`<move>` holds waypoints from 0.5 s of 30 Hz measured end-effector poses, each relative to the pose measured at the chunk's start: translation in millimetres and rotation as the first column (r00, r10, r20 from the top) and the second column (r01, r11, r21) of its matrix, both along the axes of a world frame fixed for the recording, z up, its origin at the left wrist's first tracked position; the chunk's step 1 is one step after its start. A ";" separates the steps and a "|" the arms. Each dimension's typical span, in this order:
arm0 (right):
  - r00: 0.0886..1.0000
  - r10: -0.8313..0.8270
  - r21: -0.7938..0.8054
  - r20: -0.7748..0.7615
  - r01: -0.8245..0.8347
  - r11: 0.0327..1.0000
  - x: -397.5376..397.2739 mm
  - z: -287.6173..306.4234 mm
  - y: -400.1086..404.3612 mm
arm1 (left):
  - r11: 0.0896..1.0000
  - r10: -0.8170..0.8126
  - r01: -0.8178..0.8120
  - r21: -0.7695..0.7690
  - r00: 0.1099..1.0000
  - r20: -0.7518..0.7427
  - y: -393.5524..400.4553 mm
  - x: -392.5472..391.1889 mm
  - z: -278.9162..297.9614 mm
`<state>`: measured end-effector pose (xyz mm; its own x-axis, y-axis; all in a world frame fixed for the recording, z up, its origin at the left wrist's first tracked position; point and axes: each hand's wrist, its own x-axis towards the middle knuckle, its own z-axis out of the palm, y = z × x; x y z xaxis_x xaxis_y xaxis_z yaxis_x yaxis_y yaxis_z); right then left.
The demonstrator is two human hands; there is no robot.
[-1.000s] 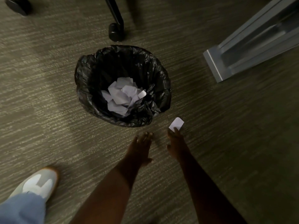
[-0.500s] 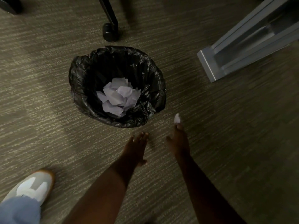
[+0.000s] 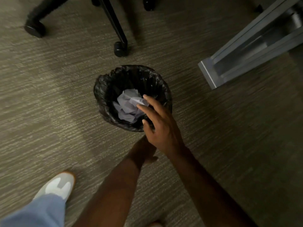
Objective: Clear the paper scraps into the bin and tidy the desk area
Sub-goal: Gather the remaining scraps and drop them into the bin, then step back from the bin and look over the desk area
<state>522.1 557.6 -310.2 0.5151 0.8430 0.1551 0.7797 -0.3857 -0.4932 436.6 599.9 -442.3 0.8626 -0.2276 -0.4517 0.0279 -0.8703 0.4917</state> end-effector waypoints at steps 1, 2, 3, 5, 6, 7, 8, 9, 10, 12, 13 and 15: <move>1.000 0.004 -0.049 0.014 -0.003 0.999 -1.3 2.1 2.1 | 1.000 -0.023 0.023 0.004 1.000 -0.008 2.6 -1.6 10.2; 1.000 -0.005 -0.082 0.027 0.007 0.997 -3.0 5.0 3.0 | 0.999 -0.044 0.044 0.007 0.999 -0.007 4.6 -3.1 20.7; 0.999 -0.021 -0.112 0.039 0.025 0.993 -5.2 8.5 2.5 | 0.998 -0.058 0.058 0.002 0.998 -0.004 6.5 -4.6 32.6; 0.996 -0.066 -0.180 0.054 0.075 0.981 -9.4 22.5 0.0 | 0.996 -0.084 0.084 -0.002 0.996 -0.006 11.9 -7.7 62.1; 0.994 -0.089 -0.213 0.064 0.101 0.972 -12.1 32.0 -1.4 | 0.995 -0.095 0.095 0.000 0.995 -0.005 14.8 -10.3 78.6; 0.991 -0.106 -0.238 0.079 0.122 0.964 -15.3 41.3 -3.4 | 0.995 -0.097 0.097 -0.002 0.995 -0.001 17.5 -14.0 95.0; 0.988 -0.119 -0.255 0.099 0.140 0.957 -17.4 53.2 -5.1 | 0.996 -0.092 0.092 -0.006 0.996 0.016 22.0 -17.2 112.6; 0.984 -0.135 -0.275 0.119 0.163 0.948 -18.9 66.2 -7.4 | 0.997 -0.078 0.079 -0.018 0.996 0.052 26.5 -19.7 130.2; 0.977 -0.162 -0.302 0.138 0.197 0.933 -20.7 78.6 -10.2 | 0.997 -0.067 0.071 -0.034 0.992 0.103 30.2 -21.6 147.3; 0.958 -0.258 -0.369 0.124 0.286 0.884 -23.0 100.1 -16.7 | 0.996 -0.063 0.073 -0.056 0.984 0.165 36.3 -21.0 179.3; 0.941 -0.323 -0.401 0.097 0.334 0.853 -25.0 114.2 -20.6 | 0.996 -0.056 0.066 -0.055 0.985 0.161 39.2 -19.7 196.7; 0.890 -0.452 -0.409 0.068 0.438 0.801 -34.0 142.4 -29.4 | 0.999 -0.025 0.029 -0.028 0.992 0.127 42.6 -22.1 228.7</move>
